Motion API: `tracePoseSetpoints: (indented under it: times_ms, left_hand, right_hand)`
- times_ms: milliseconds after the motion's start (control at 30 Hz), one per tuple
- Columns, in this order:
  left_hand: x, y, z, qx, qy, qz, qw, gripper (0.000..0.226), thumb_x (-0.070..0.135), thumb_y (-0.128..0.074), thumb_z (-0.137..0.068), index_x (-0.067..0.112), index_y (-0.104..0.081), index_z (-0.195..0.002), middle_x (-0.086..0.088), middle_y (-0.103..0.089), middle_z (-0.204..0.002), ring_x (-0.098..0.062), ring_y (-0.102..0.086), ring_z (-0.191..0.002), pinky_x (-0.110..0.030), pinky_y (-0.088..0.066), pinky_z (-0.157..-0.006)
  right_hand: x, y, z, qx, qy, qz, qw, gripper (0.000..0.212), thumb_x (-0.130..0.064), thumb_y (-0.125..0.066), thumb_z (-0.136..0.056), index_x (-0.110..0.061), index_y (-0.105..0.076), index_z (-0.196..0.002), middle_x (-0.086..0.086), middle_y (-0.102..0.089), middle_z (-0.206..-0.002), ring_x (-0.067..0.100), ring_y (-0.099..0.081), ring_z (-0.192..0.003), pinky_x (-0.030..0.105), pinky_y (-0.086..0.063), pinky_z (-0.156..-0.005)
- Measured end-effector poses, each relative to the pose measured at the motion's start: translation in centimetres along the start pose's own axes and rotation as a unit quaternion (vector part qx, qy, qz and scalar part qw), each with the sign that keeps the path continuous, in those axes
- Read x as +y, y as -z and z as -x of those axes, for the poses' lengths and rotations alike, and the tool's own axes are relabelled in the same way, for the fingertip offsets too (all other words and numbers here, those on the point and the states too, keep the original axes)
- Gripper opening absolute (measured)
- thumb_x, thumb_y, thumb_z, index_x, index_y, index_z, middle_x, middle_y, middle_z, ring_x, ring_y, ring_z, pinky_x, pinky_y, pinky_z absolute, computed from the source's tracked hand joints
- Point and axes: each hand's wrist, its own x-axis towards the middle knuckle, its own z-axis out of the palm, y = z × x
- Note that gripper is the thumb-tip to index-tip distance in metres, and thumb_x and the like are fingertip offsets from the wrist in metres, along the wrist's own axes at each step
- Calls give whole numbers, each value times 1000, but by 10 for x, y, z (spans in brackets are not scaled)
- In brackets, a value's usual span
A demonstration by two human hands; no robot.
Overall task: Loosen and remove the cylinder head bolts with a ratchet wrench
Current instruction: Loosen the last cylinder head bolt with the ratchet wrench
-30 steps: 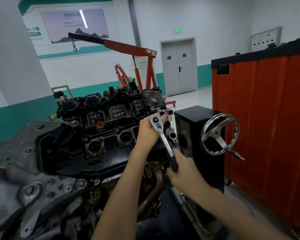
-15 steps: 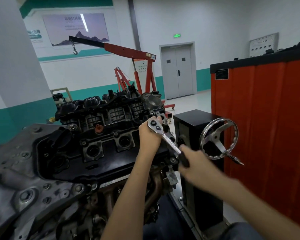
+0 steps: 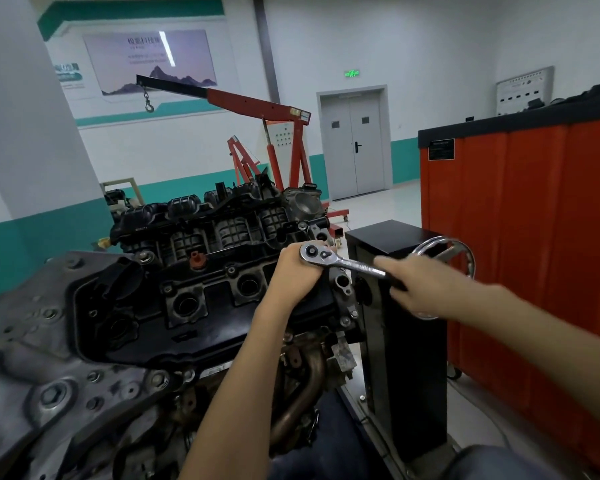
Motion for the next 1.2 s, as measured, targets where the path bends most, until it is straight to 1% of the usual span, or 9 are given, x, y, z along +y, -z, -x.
tracePoseSetpoints:
  times_ms: [133, 233, 333, 467, 733, 800, 933, 1033, 1200]
  left_hand:
    - [0, -6, 7, 57, 3, 71, 996, 49, 9, -55, -96, 29, -56, -51, 14, -51, -52, 2, -43, -55, -17, -35, -61]
    - [5, -16, 10, 107, -1, 98, 989, 58, 13, -54, -98, 30, -43, -44, 13, -40, -44, -3, -32, -49, -23, -29, -57]
    - [11, -23, 9, 132, 7, 104, 986, 57, 9, -55, -97, 28, -29, -50, 10, -30, -44, -8, -24, -52, -30, -24, -57]
    - [15, -20, 9, 120, 23, 111, 986, 50, 3, -54, -94, 19, -25, -57, 8, -24, -51, -6, -21, -51, -25, -22, -54]
    - [5, -9, 11, 43, 17, 62, 997, 49, 6, -57, -92, 35, -56, -53, 8, -58, -59, -9, -47, -67, -27, -40, -69]
    - [4, -8, 11, 47, 11, 55, 997, 41, 2, -54, -90, 36, -67, -70, -7, -70, -78, -10, -54, -77, -25, -43, -72]
    - [-2, -10, 16, 109, 9, 104, 989, 41, 3, -54, -91, 35, -65, -68, 12, -65, -70, 3, -55, -69, -16, -45, -69]
    - [-4, -18, 18, 130, 8, 131, 983, 51, 11, -57, -95, 36, -54, -51, 17, -49, -53, 2, -42, -56, -15, -38, -61]
    - [1, -25, 15, 153, 13, 135, 979, 59, 14, -60, -95, 32, -39, -43, 15, -36, -44, 1, -32, -47, -16, -29, -54]
  right_hand:
    - [2, 9, -7, 36, 14, 52, 998, 16, -18, -53, -90, -23, -42, -101, -7, -48, -68, 16, -55, -64, 20, -40, -54]
    - [-29, -33, 24, 45, -53, -164, 984, 17, -11, -57, -87, -20, -42, -91, -2, -52, -70, 12, -54, -55, 19, -38, -45]
    - [-82, -71, 40, 94, -105, -388, 911, 14, -5, -58, -83, -13, -49, -90, 1, -51, -60, 5, -45, -44, 25, -39, -43]
    - [-127, -92, 30, 148, -122, -458, 868, 15, -5, -57, -84, -16, -47, -86, -2, -47, -57, 6, -45, -43, 19, -35, -43]
    - [-12, -35, 19, 46, -46, -132, 989, 22, -11, -58, -86, -20, -51, -105, -6, -49, -68, 6, -51, -53, 16, -37, -46]
    - [8, -11, 2, 47, -11, 13, 999, 19, -17, -55, -89, -16, -49, -107, -10, -45, -66, 11, -48, -58, 17, -30, -48]
    - [3, -3, -6, 78, 8, 73, 994, 18, -21, -53, -90, -20, -44, -106, -7, -47, -73, 15, -50, -66, 22, -32, -54]
    - [-30, -37, 21, 88, -66, -101, 989, 18, -17, -57, -88, -23, -41, -95, -5, -50, -70, 15, -56, -61, 22, -38, -50]
    - [-118, -90, 32, 137, -141, -415, 889, 17, -9, -56, -84, -14, -48, -98, 8, -53, -67, 19, -51, -54, 36, -45, -50]
